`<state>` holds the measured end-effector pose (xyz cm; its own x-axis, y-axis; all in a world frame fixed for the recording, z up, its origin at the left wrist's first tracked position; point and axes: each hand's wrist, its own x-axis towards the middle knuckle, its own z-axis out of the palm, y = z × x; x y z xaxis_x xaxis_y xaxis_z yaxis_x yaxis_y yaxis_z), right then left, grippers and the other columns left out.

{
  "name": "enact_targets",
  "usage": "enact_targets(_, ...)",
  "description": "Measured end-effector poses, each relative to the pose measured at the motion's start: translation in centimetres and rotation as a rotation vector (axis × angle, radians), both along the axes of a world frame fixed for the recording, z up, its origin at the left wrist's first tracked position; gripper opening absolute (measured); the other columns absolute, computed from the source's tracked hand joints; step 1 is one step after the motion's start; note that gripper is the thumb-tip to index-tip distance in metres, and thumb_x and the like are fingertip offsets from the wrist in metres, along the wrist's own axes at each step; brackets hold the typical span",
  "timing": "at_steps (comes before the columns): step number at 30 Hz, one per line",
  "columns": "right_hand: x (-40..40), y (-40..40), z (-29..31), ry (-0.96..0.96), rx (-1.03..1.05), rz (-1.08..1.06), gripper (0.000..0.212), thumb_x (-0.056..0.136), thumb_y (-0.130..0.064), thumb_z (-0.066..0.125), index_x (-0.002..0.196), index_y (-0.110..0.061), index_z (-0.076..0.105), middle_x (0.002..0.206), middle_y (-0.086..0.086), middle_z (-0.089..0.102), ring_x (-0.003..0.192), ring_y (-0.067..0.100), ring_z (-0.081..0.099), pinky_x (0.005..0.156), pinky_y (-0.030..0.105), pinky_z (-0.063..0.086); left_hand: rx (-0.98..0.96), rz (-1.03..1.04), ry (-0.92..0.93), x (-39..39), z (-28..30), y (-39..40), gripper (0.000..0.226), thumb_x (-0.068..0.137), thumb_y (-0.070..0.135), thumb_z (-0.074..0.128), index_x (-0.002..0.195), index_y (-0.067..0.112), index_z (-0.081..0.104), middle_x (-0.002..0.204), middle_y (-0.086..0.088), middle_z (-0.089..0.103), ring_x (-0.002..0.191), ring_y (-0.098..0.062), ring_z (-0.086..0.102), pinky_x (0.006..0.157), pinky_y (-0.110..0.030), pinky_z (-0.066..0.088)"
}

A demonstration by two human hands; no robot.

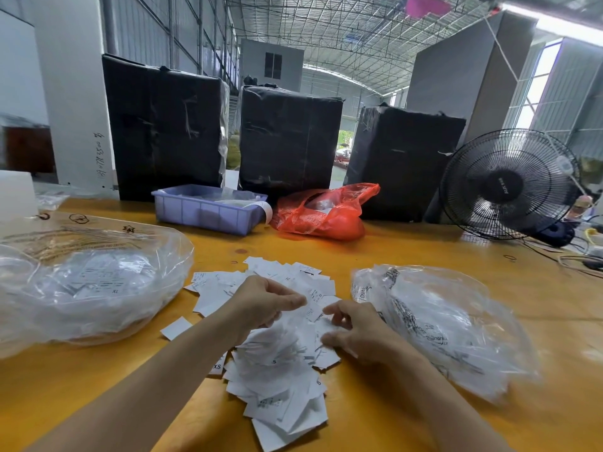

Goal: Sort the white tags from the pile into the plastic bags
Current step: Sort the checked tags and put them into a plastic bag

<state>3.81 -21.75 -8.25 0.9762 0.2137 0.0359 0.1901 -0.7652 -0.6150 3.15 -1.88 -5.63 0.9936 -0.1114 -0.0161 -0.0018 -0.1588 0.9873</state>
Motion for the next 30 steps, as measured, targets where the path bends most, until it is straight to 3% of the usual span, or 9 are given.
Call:
enact_targets(3,-0.2,-0.2,0.1,-0.022,0.005,-0.041,0.045,0.070,-0.034,0.081,0.108,-0.024,0.061,0.110,0.006,0.055,0.099,0.015,0.050,0.072,0.017,0.036,0.019,-0.011,-0.012,0.0,-0.1,0.0,0.017,0.074,0.016,0.079,0.084,0.003,0.074,0.051,-0.003,0.044,0.040,-0.009,0.037,0.040,-0.017,0.032)
enact_targets(6,-0.5,-0.1,0.4,-0.041,0.010,-0.057,0.043,0.066,-0.033,0.083,0.101,-0.025,0.061,0.098,-0.001,0.053,0.089,0.011,0.050,0.063,0.016,0.035,0.030,-0.014,-0.007,0.1,-0.2,0.2,0.016,0.074,0.016,0.079,0.083,0.004,0.075,0.051,-0.003,0.045,0.040,-0.008,0.038,0.041,-0.017,0.033)
enact_targets(9,-0.8,0.0,0.5,-0.057,0.042,-0.059,0.042,0.065,-0.024,0.085,0.098,-0.026,0.059,0.090,-0.007,0.050,0.075,0.003,0.046,0.060,0.015,0.036,0.031,-0.013,0.002,0.1,-0.1,0.3,0.015,0.074,0.016,0.079,0.082,0.005,0.075,0.049,-0.002,0.046,0.040,-0.008,0.039,0.041,-0.018,0.034)
enact_targets(13,-1.3,-0.3,0.8,-0.052,0.112,-0.065,0.046,0.067,-0.012,0.083,0.105,-0.024,0.060,0.095,-0.009,0.055,0.077,0.002,0.053,0.059,0.010,0.041,0.034,-0.022,0.014,0.1,-0.1,0.3,0.015,0.074,0.015,0.078,0.084,0.004,0.074,0.049,-0.002,0.047,0.040,-0.008,0.039,0.041,-0.018,0.035)
enact_targets(16,-1.8,-0.2,1.8,-0.191,0.194,-0.107,0.019,0.066,-0.009,0.083,0.076,-0.018,0.069,0.069,-0.011,0.066,0.065,0.000,0.061,0.056,0.015,0.044,0.034,-0.053,0.012,0.0,-0.1,0.2,0.005,0.075,0.012,0.077,0.080,0.009,0.076,0.048,0.001,0.047,0.040,-0.007,0.038,0.041,-0.017,0.034)
enact_targets(18,-2.2,0.0,2.5,-0.332,0.365,-0.081,0.017,0.070,-0.003,0.079,0.063,-0.015,0.071,0.052,-0.011,0.064,0.051,-0.003,0.059,0.051,0.012,0.042,0.042,-0.081,0.010,-0.2,-0.1,0.2,0.006,0.076,0.009,0.076,0.075,0.015,0.076,0.047,0.003,0.050,0.040,-0.006,0.039,0.040,-0.016,0.034)
enact_targets(22,-3.2,0.7,3.7,-0.398,0.705,0.059,0.013,0.078,0.002,0.071,0.070,-0.008,0.073,0.061,-0.004,0.069,0.056,0.002,0.062,0.055,0.011,0.046,0.026,-0.109,0.045,-0.3,-0.1,0.0,0.007,0.076,0.007,0.076,0.072,0.014,0.077,0.049,0.001,0.051,0.042,-0.008,0.039,0.042,-0.017,0.033)
enact_targets(25,-3.5,1.3,3.9,-0.423,0.555,0.082,0.016,0.083,0.000,0.067,0.084,-0.014,0.074,0.080,-0.006,0.072,0.076,0.000,0.067,0.067,0.011,0.050,0.024,-0.140,0.064,-0.5,0.0,-0.1,0.007,0.076,0.005,0.075,0.074,0.011,0.077,0.049,-0.001,0.047,0.041,-0.010,0.037,0.042,-0.019,0.029)
enact_targets(30,-3.6,1.3,3.6,-0.431,0.339,0.015,0.022,0.083,-0.003,0.068,0.100,-0.015,0.072,0.088,-0.008,0.069,0.084,0.003,0.065,0.075,0.017,0.052,0.071,-0.155,0.068,-0.6,0.0,-0.3,0.010,0.078,0.004,0.073,0.078,0.013,0.077,0.047,-0.001,0.045,0.039,-0.009,0.035,0.042,-0.018,0.028)
